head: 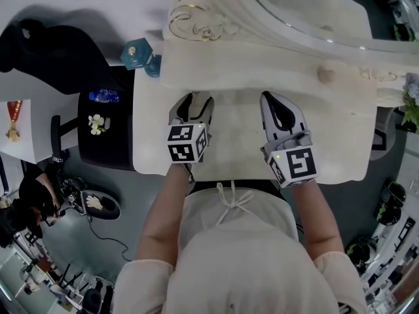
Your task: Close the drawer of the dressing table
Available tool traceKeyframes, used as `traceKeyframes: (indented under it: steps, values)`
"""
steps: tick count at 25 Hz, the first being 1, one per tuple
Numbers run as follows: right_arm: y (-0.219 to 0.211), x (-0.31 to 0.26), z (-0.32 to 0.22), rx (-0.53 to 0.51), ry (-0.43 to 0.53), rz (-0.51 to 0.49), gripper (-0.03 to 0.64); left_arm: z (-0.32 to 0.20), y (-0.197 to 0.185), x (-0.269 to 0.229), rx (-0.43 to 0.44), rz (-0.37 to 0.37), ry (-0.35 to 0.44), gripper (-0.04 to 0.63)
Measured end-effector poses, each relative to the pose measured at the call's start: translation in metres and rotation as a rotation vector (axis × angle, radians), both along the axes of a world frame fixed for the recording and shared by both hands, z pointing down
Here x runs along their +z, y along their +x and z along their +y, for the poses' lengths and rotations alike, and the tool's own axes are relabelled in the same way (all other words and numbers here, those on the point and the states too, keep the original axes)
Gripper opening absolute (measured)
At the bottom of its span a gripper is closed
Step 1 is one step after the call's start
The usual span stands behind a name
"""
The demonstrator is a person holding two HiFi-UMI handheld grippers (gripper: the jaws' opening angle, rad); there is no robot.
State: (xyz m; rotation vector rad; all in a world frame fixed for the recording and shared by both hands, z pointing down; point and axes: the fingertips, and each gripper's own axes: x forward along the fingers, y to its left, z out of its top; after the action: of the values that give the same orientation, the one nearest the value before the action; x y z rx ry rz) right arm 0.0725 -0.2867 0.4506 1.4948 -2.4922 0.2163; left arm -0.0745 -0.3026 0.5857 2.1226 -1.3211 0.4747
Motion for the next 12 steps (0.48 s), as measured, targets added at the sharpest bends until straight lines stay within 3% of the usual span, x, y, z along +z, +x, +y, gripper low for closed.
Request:
traceKeyframes:
  steps: [8,12]
  values:
    - [0.006,-0.027,0.025,0.004,0.05,0.003,0.008,0.025,-0.012,-0.058,-0.004,-0.046,0.135,0.25]
    - [0.011,-0.042,0.036,0.014,0.076,-0.002,0.008,0.032,-0.014,-0.102,-0.002,-0.028,0.225,0.218]
